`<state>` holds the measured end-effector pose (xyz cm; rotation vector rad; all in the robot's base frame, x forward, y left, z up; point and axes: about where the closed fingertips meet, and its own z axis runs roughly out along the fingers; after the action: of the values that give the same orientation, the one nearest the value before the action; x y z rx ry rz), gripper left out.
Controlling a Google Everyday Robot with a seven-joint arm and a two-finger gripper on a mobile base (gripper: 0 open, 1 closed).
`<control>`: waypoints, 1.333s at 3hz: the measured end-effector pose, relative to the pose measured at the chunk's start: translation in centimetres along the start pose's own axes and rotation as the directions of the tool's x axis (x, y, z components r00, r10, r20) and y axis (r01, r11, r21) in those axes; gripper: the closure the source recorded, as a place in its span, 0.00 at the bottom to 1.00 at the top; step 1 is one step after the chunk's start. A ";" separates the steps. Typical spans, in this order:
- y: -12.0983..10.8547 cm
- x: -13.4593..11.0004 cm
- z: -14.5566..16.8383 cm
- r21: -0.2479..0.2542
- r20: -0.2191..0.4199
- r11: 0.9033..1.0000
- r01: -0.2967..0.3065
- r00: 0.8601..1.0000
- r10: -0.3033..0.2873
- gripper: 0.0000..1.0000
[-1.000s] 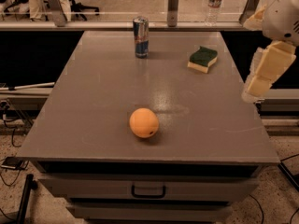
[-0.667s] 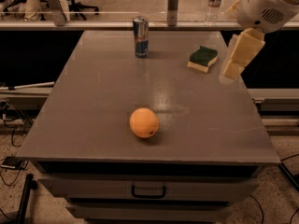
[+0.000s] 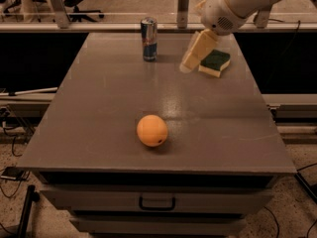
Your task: Move redbull can near orange
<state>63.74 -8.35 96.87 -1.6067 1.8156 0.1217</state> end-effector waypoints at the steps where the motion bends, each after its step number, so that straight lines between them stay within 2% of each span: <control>1: -0.8 -0.5 0.2 0.031 0.018 1.000 0.001 1.000 -0.002 0.00; 2: -1.3 -1.0 1.0 0.026 0.028 1.000 0.005 1.000 -0.006 0.00; 3: -4.1 -3.2 3.8 0.038 0.088 0.999 -0.004 0.996 0.001 0.00; 4: -8.0 -3.8 6.4 0.091 0.151 0.994 -0.059 0.987 0.044 0.00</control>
Offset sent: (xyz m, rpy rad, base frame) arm 0.0082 0.0036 0.0045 0.0163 -0.0306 -0.0092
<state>73.65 -3.77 97.12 -1.4461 1.7224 0.1722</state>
